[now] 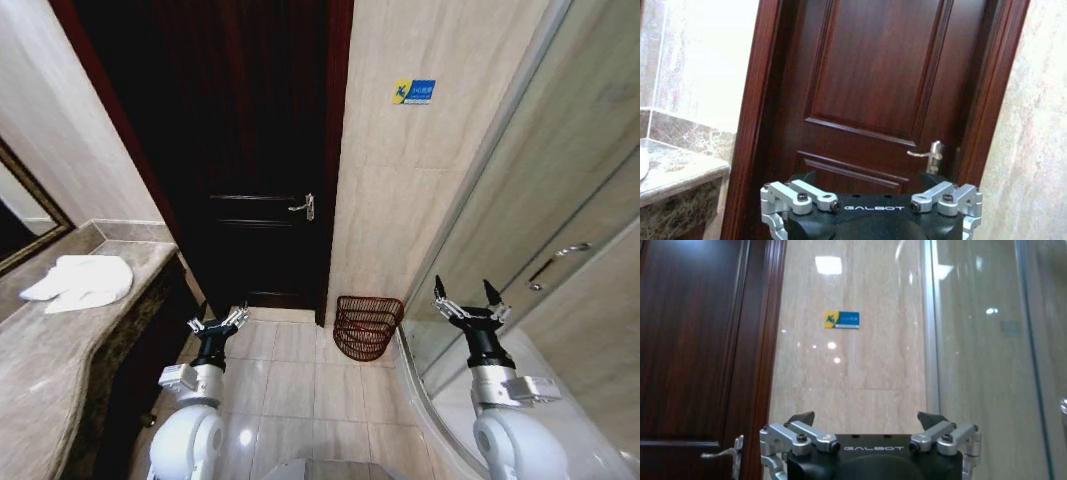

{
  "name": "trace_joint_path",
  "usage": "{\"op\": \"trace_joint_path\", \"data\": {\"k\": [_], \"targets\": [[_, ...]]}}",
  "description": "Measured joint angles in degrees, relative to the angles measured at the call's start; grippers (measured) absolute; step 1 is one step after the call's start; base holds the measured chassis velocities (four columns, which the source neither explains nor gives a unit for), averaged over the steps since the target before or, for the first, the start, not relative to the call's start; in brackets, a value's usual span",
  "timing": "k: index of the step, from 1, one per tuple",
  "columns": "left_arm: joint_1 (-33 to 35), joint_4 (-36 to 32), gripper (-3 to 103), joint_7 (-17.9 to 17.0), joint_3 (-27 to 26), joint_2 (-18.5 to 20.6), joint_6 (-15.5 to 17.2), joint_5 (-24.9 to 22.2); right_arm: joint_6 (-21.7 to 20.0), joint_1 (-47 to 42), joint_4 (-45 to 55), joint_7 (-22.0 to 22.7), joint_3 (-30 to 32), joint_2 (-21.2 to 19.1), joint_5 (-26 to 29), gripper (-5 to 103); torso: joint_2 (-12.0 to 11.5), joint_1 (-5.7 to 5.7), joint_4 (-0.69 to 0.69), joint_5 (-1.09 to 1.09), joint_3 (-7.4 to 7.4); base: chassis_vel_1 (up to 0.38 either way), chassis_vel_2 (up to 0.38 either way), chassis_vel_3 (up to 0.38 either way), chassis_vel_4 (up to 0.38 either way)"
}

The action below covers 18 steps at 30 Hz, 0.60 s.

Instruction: Discard the used towel into the hamper.

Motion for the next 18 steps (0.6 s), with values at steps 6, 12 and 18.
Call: {"op": "trace_joint_path", "data": {"k": [6, 12, 18], "targets": [[0.0, -0.1, 100, -0.4, 0.4, -0.6, 0.5, 0.1, 0.4, 0.3, -0.5, 0.6, 0.0, -0.1, 0.3, 100, 0.0, -0.09, -0.02, 0.02, -0.02, 0.001, 0.012, 0.006, 0.02], [0.2, -0.6, 100, -0.4, 0.5, -0.7, 0.6, 0.4, 0.4, 0.5, -0.4, 1.3, -0.3, -0.4, 1.5, 100, 0.0, -0.09, 0.0, 0.02, -0.02, 0.0, 0.0, 0.0, 0.0], [0.4, -1.1, 100, -0.6, 0.6, -0.7, 0.6, 0.3, 0.2, 0.5, -0.1, 1.9, -0.2, -0.6, 2.1, 100, 0.0, -0.05, 0.0, 0.02, -0.01, 0.03, 0.048, 0.054, 0.026]]}}
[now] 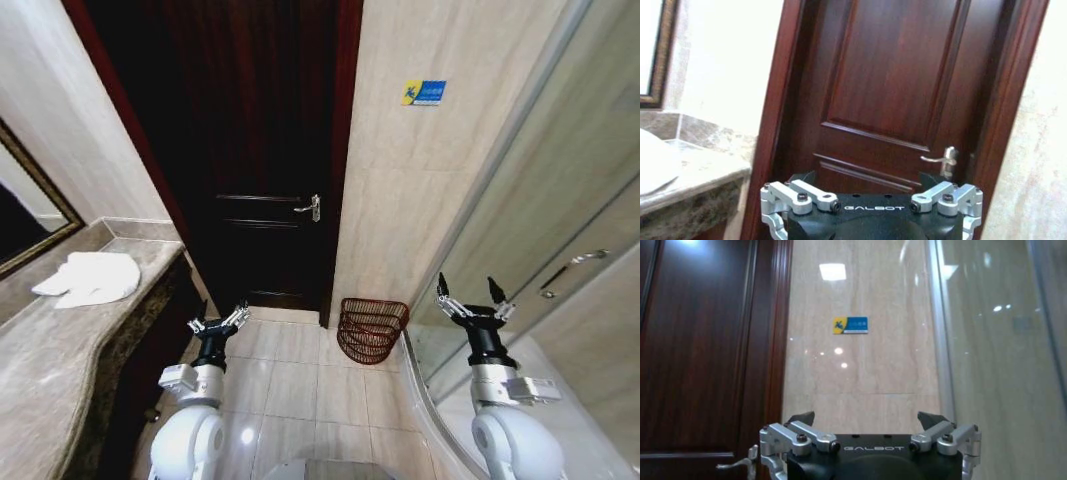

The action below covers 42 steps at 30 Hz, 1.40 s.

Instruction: Discard the used towel into the hamper.

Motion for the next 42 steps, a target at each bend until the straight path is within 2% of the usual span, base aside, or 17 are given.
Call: {"op": "trace_joint_path", "data": {"k": [6, 14, 23, 25, 30, 35, 37, 42], "targets": [[0.4, -0.3, 100, -0.1, 0.5, 0.0, -1.2, 0.5, 0.3, -0.8, 0.1, 2.0, 0.3, 0.2, 0.3, 100, 0.0, 0.0, 0.0, -0.01, 0.0, 0.068, 0.073, 0.077, 0.066], [0.4, -0.1, 100, -0.3, 0.3, 0.0, -1.7, 0.4, -0.9, -0.1, 0.4, 1.1, 0.3, -0.3, 0.8, 100, 0.0, -0.01, 0.0, -0.01, 0.0, 0.096, 0.098, 0.098, 0.097], [-0.8, -0.1, 100, -1.1, 0.5, 0.0, -0.7, -4.1, -2.0, -0.6, 0.1, 0.8, 2.7, -3.4, 3.9, 100, 0.0, 0.0, -0.02, -0.02, 0.0, 0.132, 0.129, 0.131, 0.124], [-0.4, -0.7, 100, -0.7, -0.5, 0.0, -0.5, -2.8, -0.7, 1.0, -1.8, 1.0, 3.0, -3.8, 6.2, 100, 0.0, 0.0, -0.01, 0.0, 0.0, 0.099, 0.111, 0.117, 0.122], [1.6, -1.3, 100, -0.2, -1.3, 0.0, -1.0, 0.4, 1.3, 2.5, -4.6, 0.2, 2.6, -4.6, 7.3, 100, 0.0, 0.0, 0.0, -0.02, 0.0, 0.112, 0.12, 0.125, 0.129], [1.7, -0.5, 100, 0.2, -1.6, 0.0, -2.1, 3.8, 1.5, 3.3, -6.3, -0.2, 1.7, -4.9, 7.3, 100, 0.0, 0.0, 0.0, -0.01, 0.0, 0.135, 0.118, 0.119, 0.131], [1.6, 0.2, 100, 0.2, -1.9, 0.0, -3.6, 5.8, 1.6, 3.2, -7.0, -0.5, 1.5, -5.7, 8.0, 100, 0.0, 0.0, -0.01, 0.0, 0.0, 0.141, 0.121, 0.124, 0.114], [1.4, 1.7, 100, -0.1, -2.3, 0.0, -4.5, 7.7, 1.6, 4.1, -8.6, -1.9, 1.6, -7.0, 9.8, 100, 0.0, 0.0, 0.0, -0.01, 0.0, 0.123, 0.123, 0.122, 0.127]]}}
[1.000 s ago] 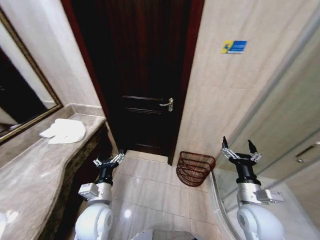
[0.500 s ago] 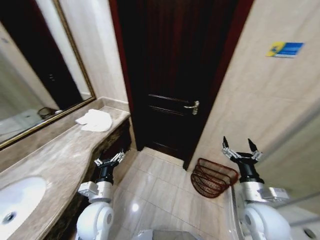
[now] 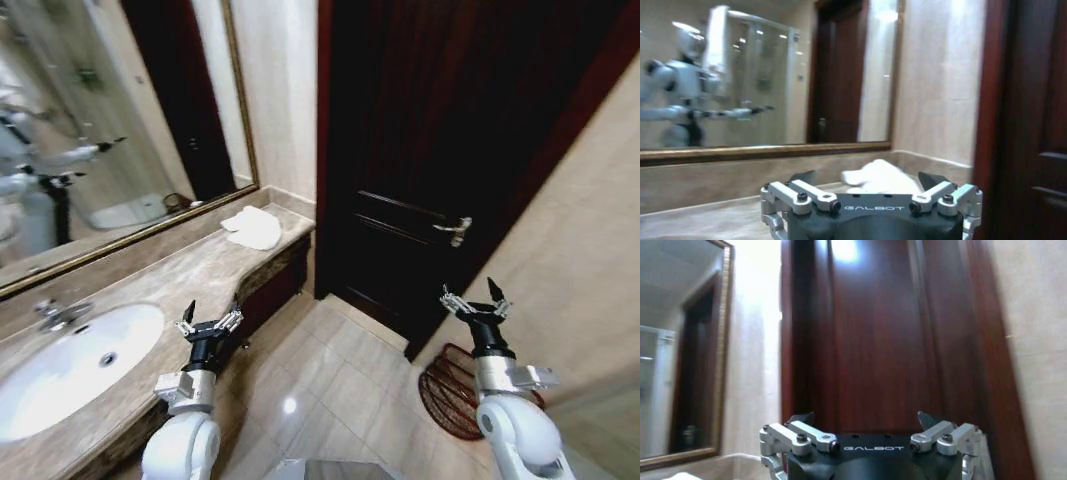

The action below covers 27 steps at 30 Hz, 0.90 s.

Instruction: Discard the used towel into the hamper.

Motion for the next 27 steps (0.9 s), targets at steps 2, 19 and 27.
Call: {"op": "trace_joint_path", "data": {"k": [2, 19, 27], "targets": [[-0.2, 0.2, 100, -0.6, -0.2, 0.0, 0.0, 0.5, -0.1, 0.6, -0.6, -0.6, -0.2, -0.4, 0.5, 100, 0.0, 0.0, 0.0, 0.0, 0.0, 0.122, 0.126, 0.133, 0.107], [-0.5, 4.0, 100, 0.1, -0.6, 0.0, -3.0, 3.2, -2.0, 1.8, -1.5, -3.6, -2.2, 1.4, -0.5, 100, 0.0, -0.01, -0.01, 0.0, 0.0, 0.036, 0.04, 0.036, 0.029], [-0.8, 4.2, 100, 1.8, -0.3, 0.0, -2.5, 1.9, -2.0, 1.4, -0.9, -4.0, -2.3, 1.5, -1.4, 100, 0.0, -0.02, 0.0, 0.01, -0.01, -0.025, 0.029, 0.029, -0.022]]}}
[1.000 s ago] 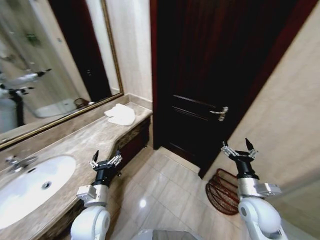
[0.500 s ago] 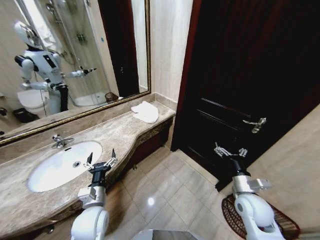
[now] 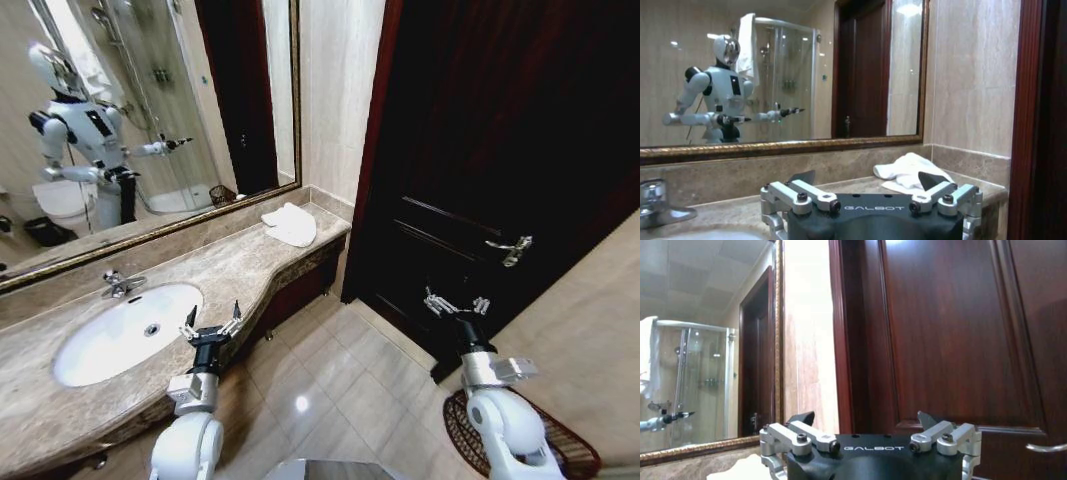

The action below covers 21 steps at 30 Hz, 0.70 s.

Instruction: Discard the used towel into the hamper.

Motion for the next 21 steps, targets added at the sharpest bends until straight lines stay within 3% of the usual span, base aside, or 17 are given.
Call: {"op": "trace_joint_path", "data": {"k": [16, 21], "targets": [[0.2, -0.1, 103, 0.3, 0.5, 0.0, 0.0, -1.5, 0.8, -1.0, 0.3, -1.8, 0.0, 1.0, -1.0, 100, 0.0, 0.01, 0.01, 0.02, 0.0, -0.148, 0.148, 0.149, -0.152], [0.1, 0.0, 99, 0.2, 0.8, 0.0, -0.2, -1.4, 1.1, -1.1, 0.3, -1.9, 0.2, 1.1, -0.9, 100, 0.0, 0.0, 0.01, 0.04, 0.0, -0.196, 0.206, 0.177, -0.198]]}}
